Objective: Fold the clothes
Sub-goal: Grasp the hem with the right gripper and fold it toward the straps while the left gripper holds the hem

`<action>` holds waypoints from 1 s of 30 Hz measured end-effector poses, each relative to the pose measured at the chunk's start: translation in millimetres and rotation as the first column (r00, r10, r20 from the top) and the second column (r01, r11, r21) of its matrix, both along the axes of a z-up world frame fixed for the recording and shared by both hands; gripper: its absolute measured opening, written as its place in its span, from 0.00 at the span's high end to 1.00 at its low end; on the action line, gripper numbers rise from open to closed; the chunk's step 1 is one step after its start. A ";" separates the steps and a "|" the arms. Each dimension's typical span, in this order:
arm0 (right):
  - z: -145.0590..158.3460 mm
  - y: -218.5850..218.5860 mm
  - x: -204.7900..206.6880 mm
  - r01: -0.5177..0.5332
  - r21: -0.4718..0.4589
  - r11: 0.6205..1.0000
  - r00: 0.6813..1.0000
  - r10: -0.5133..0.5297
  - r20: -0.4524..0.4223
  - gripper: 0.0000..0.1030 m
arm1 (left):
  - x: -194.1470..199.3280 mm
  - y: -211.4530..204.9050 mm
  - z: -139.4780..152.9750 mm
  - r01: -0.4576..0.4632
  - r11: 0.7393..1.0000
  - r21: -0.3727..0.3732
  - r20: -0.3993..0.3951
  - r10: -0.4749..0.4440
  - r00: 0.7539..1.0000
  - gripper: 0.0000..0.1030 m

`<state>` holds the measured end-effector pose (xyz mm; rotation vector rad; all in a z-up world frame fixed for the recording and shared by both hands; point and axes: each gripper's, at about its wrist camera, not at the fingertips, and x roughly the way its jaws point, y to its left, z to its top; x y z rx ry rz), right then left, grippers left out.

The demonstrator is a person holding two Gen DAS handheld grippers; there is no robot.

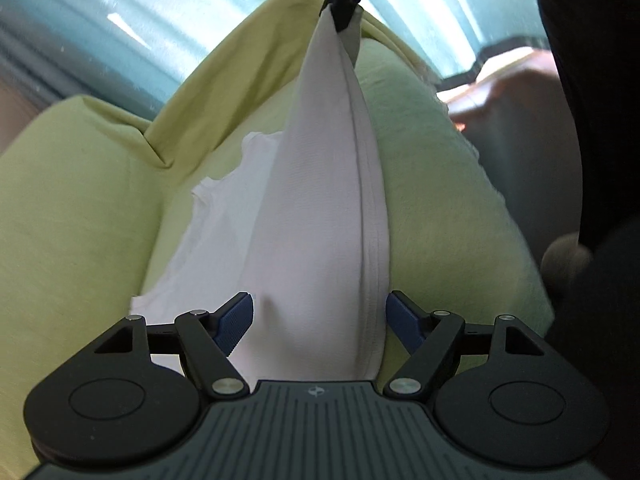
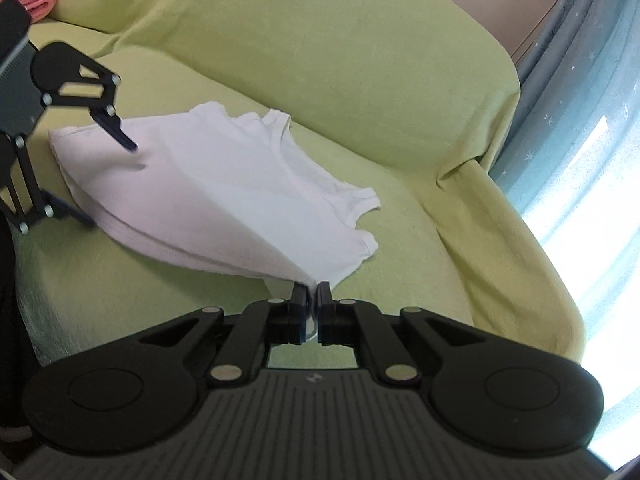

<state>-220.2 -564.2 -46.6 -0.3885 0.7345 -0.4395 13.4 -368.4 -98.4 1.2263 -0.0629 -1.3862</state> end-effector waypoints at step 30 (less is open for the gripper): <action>-66.8 30.3 -1.9 -0.078 0.045 0.996 0.986 0.084 -0.143 0.98 | 120.2 84.8 31.2 -0.526 0.841 0.126 -0.607 0.485 0.630 0.99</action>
